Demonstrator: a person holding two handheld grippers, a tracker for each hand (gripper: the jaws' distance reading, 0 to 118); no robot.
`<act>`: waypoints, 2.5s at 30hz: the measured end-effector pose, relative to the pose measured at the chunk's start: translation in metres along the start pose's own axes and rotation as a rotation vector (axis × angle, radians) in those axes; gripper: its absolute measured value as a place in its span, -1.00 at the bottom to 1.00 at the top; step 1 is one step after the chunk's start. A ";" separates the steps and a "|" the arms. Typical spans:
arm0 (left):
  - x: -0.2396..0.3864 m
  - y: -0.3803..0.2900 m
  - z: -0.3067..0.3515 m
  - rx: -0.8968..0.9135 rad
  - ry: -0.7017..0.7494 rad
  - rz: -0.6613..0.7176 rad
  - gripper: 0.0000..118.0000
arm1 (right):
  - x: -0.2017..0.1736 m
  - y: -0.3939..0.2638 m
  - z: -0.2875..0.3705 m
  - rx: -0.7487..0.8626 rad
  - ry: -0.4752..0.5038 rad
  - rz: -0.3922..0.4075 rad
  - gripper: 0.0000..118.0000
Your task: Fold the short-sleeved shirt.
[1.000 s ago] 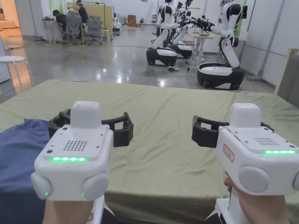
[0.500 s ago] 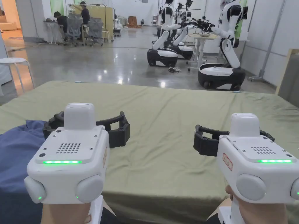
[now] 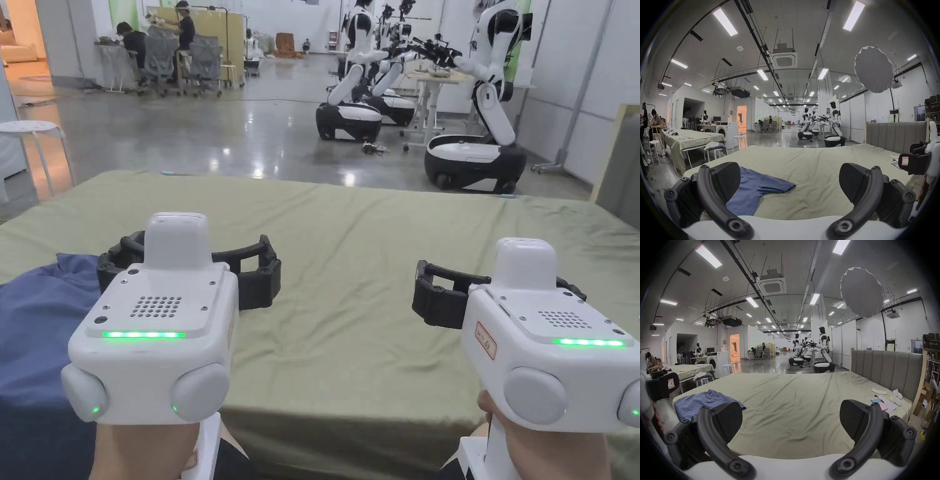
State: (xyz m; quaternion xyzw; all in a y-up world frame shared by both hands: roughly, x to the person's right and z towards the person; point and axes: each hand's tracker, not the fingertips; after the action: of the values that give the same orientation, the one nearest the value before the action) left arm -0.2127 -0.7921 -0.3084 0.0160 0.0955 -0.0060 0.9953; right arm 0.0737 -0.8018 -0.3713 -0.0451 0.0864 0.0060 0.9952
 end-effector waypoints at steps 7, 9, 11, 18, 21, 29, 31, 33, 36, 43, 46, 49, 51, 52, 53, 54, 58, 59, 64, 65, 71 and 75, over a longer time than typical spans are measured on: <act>0.009 -0.009 -0.002 -0.033 -0.023 -0.073 0.99 | -0.009 -0.002 0.006 -0.017 -0.035 0.060 1.00; 0.011 -0.010 0.000 -0.033 -0.035 -0.069 0.99 | -0.010 -0.002 0.009 -0.012 -0.031 0.051 0.94; 0.012 -0.010 0.002 -0.043 -0.066 -0.054 0.93 | -0.009 0.000 0.011 -0.004 -0.024 0.046 0.58; 0.012 -0.010 0.000 -0.083 -0.099 -0.009 -1.00 | -0.010 0.002 0.019 -0.016 -0.036 0.083 -0.97; 0.013 -0.012 0.001 -0.066 -0.079 -0.022 -1.00 | -0.011 -0.001 0.020 -0.012 -0.048 0.109 -0.99; 0.013 -0.014 0.003 -0.054 -0.088 -0.052 -1.00 | -0.014 0.001 0.022 0.021 -0.025 0.079 -1.00; 0.009 -0.013 0.003 -0.055 -0.080 -0.061 -1.00 | -0.018 0.003 0.019 0.017 0.000 0.070 -1.00; -0.001 -0.013 0.002 -0.057 -0.057 -0.067 -1.00 | -0.029 0.004 0.015 0.013 0.031 0.068 -1.00; -0.026 -0.011 0.006 -0.060 0.010 -0.056 -1.00 | -0.056 0.005 0.004 0.010 0.102 0.103 -1.00; -0.113 -0.003 0.047 -0.098 0.258 -0.117 -1.00 | -0.143 0.009 -0.030 0.001 0.353 0.129 -1.00; -0.152 0.000 0.063 -0.120 0.358 -0.114 -1.00 | -0.181 0.012 -0.041 -0.012 0.473 0.082 -1.00; -0.183 -0.002 0.070 -0.127 0.445 -0.060 -1.00 | -0.213 0.014 -0.047 -0.025 0.563 0.080 -1.00; -0.195 -0.007 0.069 -0.144 0.476 -0.043 -1.00 | -0.226 0.015 -0.050 -0.027 0.603 0.096 -1.00; -0.199 -0.010 0.067 -0.151 0.482 -0.040 -1.00 | -0.231 0.015 -0.052 -0.027 0.613 0.104 -1.00; -0.201 -0.014 0.063 -0.162 0.482 -0.042 -1.00 | -0.234 0.014 -0.054 -0.031 0.621 0.108 -1.00; -0.204 -0.018 0.059 -0.176 0.483 -0.042 -1.00 | -0.236 0.015 -0.058 -0.045 0.633 0.107 -1.00; -0.210 -0.039 0.029 -0.241 0.455 -0.034 -1.00 | -0.234 0.013 -0.076 -0.068 0.645 0.086 -1.00; -0.210 -0.043 0.020 -0.254 0.448 -0.037 -1.00 | -0.231 0.012 -0.082 -0.075 0.642 0.084 -1.00; -0.215 -0.054 -0.051 -0.324 0.350 -0.042 -1.00 | -0.212 0.007 -0.116 -0.187 0.647 0.009 -1.00; -0.219 -0.054 -0.068 -0.331 0.334 -0.036 -1.00 | -0.209 0.006 -0.121 -0.184 0.639 0.015 -1.00; -0.250 -0.063 -0.207 -0.436 0.228 0.002 -1.00 | -0.192 -0.001 -0.169 -0.242 0.560 0.080 -1.00; -0.283 -0.084 -0.306 -0.592 0.179 0.033 -1.00 | -0.183 -0.008 -0.202 -0.283 0.515 0.091 -1.00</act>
State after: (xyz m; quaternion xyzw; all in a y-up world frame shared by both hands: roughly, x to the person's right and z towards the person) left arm -0.5498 -0.8638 -0.5575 -0.2728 0.1800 0.0398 0.9442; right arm -0.1414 -0.8290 -0.5375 -0.1797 0.3362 0.0509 0.9231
